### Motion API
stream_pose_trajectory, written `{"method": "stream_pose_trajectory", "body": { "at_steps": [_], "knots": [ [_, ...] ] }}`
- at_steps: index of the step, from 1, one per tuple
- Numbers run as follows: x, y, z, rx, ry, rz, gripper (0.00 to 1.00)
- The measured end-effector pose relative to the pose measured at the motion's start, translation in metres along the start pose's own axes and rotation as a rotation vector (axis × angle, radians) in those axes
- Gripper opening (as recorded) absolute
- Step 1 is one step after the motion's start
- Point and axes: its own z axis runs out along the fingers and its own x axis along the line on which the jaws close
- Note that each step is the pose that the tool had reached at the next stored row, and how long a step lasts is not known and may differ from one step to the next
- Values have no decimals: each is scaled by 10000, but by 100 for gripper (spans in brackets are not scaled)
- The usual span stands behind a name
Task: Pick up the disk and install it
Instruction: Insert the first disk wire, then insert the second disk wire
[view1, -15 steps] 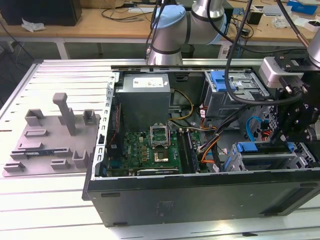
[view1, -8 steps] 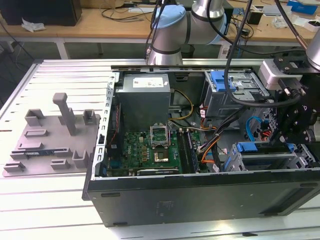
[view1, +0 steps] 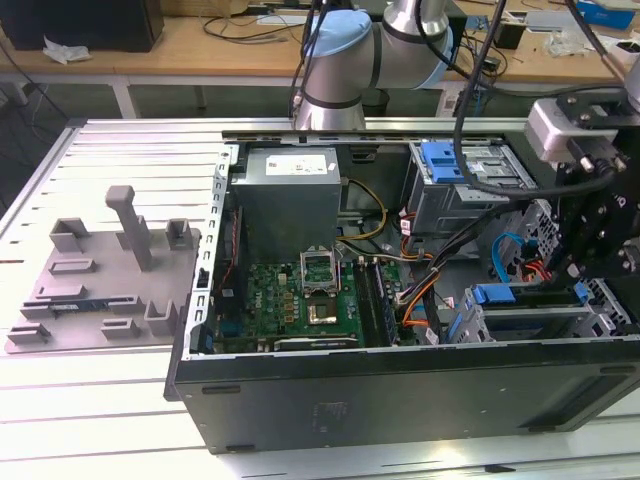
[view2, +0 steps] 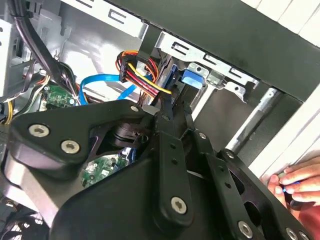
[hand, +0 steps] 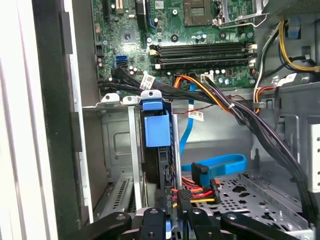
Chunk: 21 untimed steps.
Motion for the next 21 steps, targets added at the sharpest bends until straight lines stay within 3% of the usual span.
{"method": "stream_pose_trajectory", "body": {
  "at_steps": [8, 10, 21],
  "knots": [
    [-8, -15, -349, 4, 46, -2, 24],
    [-8, -16, -380, 5, 56, -2, 24],
    [-9, -16, -384, 7, 74, -2, 24]
  ]
}}
